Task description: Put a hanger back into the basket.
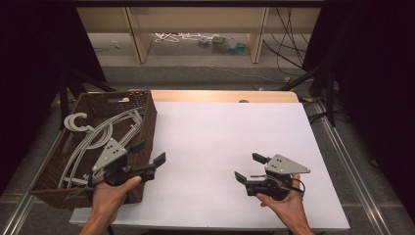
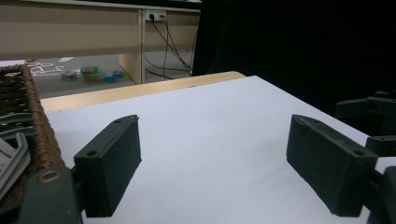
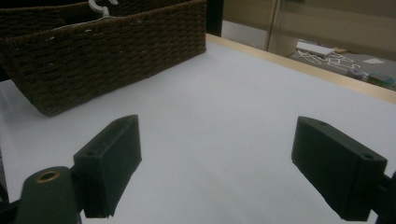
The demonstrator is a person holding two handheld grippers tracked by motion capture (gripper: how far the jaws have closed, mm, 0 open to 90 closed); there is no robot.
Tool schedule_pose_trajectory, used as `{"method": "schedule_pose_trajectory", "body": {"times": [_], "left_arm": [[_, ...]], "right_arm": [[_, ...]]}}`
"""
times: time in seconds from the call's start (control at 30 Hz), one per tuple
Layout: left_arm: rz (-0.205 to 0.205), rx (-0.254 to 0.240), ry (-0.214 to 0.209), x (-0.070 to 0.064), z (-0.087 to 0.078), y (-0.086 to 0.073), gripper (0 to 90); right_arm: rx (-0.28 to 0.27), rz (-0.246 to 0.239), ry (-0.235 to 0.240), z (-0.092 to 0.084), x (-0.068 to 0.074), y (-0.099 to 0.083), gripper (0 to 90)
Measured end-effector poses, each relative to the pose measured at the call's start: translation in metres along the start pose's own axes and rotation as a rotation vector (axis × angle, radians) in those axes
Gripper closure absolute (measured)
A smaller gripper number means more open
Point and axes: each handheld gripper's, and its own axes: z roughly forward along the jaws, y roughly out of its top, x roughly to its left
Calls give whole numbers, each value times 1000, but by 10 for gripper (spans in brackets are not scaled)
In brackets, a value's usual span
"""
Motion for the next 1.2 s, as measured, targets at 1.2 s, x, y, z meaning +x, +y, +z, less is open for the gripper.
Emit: {"method": "schedule_pose_trajectory", "body": {"times": [1.2], "left_arm": [[114, -25, -55, -7, 5, -61, 160]], "right_arm": [[-32, 15, 9, -17, 18, -14, 163]]}}
